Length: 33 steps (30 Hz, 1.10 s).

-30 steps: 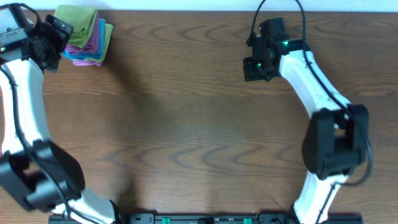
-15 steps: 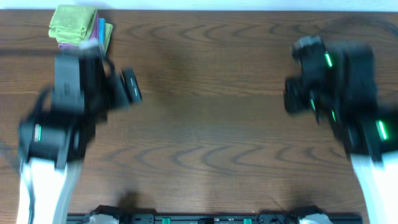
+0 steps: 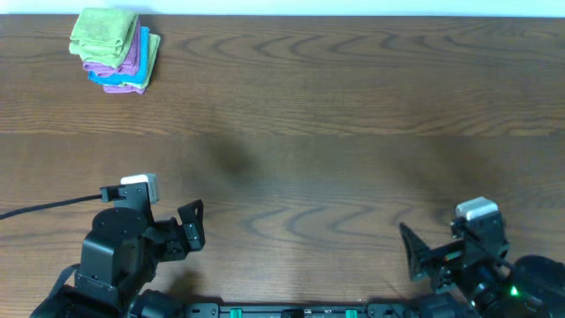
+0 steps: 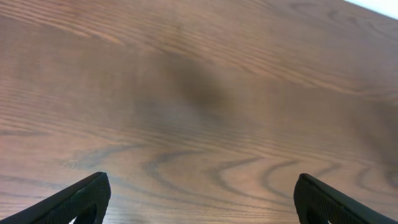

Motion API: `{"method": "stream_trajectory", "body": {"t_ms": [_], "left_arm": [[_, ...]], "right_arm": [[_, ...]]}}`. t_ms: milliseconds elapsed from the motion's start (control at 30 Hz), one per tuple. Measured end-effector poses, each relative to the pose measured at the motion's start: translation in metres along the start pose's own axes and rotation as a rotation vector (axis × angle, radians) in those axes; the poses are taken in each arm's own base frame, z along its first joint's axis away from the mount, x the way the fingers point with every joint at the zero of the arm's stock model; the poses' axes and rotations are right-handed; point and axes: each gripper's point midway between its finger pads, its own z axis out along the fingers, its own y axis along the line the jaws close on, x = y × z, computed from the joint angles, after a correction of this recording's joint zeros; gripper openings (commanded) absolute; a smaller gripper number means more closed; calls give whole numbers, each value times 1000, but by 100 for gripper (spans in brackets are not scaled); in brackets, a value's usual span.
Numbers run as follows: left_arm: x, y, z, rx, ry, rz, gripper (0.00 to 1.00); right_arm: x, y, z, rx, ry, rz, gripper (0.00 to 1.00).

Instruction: Fold the cloth

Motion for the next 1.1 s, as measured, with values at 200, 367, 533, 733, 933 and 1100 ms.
{"method": "stream_trajectory", "body": {"t_ms": [200, 367, 533, 733, 933, 1100], "left_arm": [[0, -1, 0, 3, 2, -4, 95], [0, -1, 0, 4, 1, -4, 95], [0, -1, 0, 4, 1, -4, 95], [-5, 5, -3, -21, -36, 29, 95], [-27, 22, -13, -32, -278, 126, 95], [-13, 35, 17, -32, -374, 227, 95]], "right_arm": [[14, 0, 0, -2, 56, 7, 99], [29, 1, -2, -4, 119, 14, 99], [36, 1, -3, -4, 148, 17, 99], [37, 1, -3, -4, 149, 17, 99], [37, 1, -3, -4, 149, 17, 99], [38, 1, -2, -5, 153, 18, 99]]}}
